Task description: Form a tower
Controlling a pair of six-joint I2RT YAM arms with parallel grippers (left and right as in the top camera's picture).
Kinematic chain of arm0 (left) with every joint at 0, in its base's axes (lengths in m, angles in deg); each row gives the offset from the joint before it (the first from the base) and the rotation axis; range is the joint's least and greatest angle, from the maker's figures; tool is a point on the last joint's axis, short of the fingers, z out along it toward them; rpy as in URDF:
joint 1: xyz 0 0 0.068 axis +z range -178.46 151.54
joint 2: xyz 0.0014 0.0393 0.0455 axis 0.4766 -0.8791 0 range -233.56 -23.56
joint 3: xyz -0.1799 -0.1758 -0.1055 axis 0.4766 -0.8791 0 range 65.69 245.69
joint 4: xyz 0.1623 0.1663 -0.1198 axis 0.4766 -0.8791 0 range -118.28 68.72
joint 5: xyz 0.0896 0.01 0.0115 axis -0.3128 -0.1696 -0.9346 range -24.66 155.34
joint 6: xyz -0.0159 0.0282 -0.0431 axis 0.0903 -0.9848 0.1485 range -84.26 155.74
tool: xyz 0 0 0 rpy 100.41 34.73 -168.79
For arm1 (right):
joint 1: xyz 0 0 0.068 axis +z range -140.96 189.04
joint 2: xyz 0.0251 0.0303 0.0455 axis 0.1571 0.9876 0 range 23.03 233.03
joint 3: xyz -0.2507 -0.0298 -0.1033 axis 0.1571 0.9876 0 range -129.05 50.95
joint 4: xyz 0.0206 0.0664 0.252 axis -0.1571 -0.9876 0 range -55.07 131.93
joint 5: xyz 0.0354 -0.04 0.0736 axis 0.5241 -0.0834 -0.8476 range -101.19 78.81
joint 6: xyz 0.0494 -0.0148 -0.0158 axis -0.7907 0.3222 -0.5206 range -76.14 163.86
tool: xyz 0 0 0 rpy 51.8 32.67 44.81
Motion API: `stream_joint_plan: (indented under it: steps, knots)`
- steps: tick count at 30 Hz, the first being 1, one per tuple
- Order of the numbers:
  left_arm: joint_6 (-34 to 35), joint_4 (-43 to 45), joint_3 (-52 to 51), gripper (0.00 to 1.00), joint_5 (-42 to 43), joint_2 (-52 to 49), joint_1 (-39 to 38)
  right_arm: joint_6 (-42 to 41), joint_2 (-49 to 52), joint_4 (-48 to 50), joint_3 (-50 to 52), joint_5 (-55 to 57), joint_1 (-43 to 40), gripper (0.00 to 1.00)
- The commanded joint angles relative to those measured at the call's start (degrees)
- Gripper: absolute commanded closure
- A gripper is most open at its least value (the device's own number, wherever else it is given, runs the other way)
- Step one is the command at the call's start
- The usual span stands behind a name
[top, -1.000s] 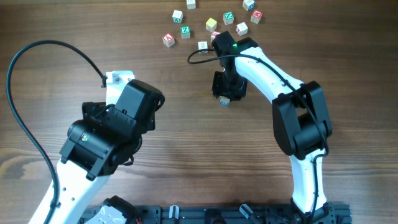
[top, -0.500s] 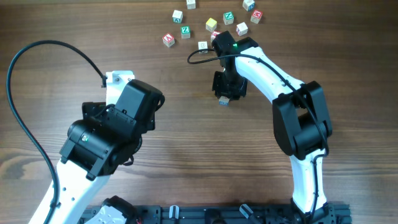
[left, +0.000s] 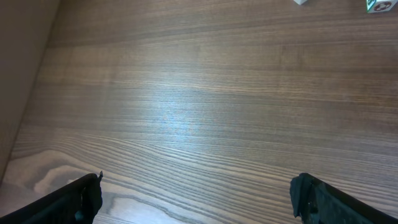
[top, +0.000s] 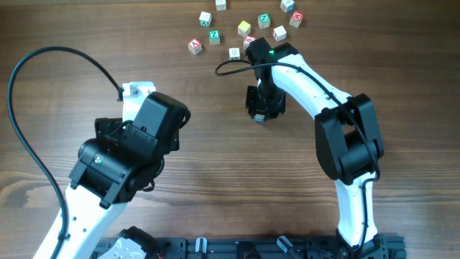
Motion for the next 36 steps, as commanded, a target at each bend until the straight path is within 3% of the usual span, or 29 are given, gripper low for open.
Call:
stream_joint_plan:
  steps: [1,3,8,13,18,23,24,27,28,33,36]
  knots:
    - [-0.46,0.13,-0.04,0.00,-0.11,0.52,0.11,0.26,0.85,-0.24,-1.40,-0.81,0.24,0.65]
    - [-0.48,0.13,-0.04,0.00,-0.13,0.52,0.11,0.24,0.85,-0.24,-1.40,-0.83,0.24,0.44]
    - [-0.46,0.13,-0.04,0.00,-0.13,0.52,0.11,0.26,0.85,-0.63,-1.40,-1.25,0.24,0.39]
    - [-0.46,0.13,-0.04,0.00,-0.11,0.52,0.11,0.33,0.85,-1.11,-2.12,-1.22,0.24,0.21]
    - [-0.46,0.13,-0.04,0.00,-0.13,0.52,0.11,0.24,0.85,-2.80,-5.73,-1.18,0.24,0.15]
    - [-0.46,0.13,-0.04,0.00,-0.13,0.52,0.11,-1.70,0.85,-5.90,-8.00,1.49,0.24,0.17]
    - [-0.46,0.13,-0.04,0.00,-0.13,0.52,0.11,-1.68,0.85,-5.90,-8.00,1.55,0.26,0.21]
    - [-0.46,0.13,-0.04,0.00,-0.13,0.52,0.11,-1.81,0.87,-5.44,-8.00,2.60,1.33,0.46]
    - [-0.46,0.13,-0.04,0.00,-0.11,0.52,0.11,-1.79,0.87,-5.40,-8.00,3.87,2.03,0.48]
    - [-0.46,0.13,-0.04,0.00,-0.13,0.52,0.11,-1.70,0.87,-5.51,-7.96,6.67,3.50,0.47]
    - [-0.46,0.13,-0.04,0.00,-0.13,0.52,0.11,-1.88,0.87,-5.73,-7.93,8.22,3.32,0.38]
